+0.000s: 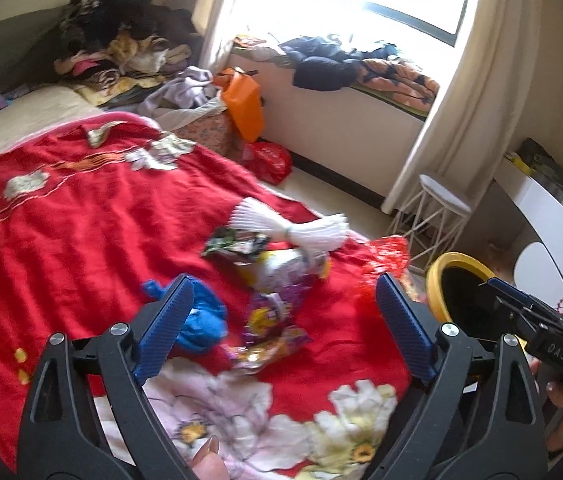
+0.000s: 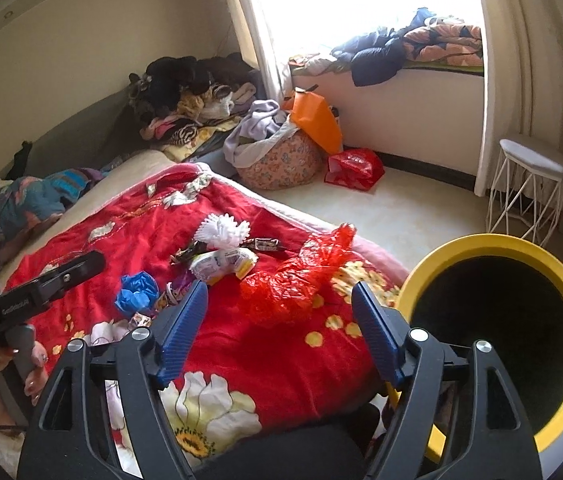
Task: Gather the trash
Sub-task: 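Move both open tools back toward the remaining trash on the bed, then grasp the blue wrapper with the left tool while the right tool grasps the red plastic bag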
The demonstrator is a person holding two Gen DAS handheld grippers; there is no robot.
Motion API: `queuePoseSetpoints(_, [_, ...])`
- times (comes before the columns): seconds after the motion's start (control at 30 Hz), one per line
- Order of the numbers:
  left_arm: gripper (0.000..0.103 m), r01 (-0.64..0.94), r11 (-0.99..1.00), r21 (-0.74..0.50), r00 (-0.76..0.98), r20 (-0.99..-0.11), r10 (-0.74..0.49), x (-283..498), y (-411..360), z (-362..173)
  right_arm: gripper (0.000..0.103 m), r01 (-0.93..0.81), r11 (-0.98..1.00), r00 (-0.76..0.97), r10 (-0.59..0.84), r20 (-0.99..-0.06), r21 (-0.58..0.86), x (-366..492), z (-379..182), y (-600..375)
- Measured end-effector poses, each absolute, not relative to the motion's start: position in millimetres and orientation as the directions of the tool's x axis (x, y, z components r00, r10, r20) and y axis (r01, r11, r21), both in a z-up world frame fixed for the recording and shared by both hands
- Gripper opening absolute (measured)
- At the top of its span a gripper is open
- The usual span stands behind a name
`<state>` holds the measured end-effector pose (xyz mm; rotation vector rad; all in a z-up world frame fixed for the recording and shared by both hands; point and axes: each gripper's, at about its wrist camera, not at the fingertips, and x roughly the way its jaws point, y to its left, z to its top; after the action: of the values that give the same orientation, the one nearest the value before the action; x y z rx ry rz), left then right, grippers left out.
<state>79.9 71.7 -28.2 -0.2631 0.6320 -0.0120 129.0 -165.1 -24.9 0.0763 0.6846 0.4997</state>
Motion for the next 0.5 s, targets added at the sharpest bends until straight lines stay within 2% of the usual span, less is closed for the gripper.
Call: queuePoseSetpoints(0.5, [0.085,-0.197,0.940,-0.280,0.758,-0.652,-0.035,66.4,130.6,-67.0,0.076,-0.353,0.913,0.620,0.393,-0.679,0.206,173.5,-61.0,-136.1])
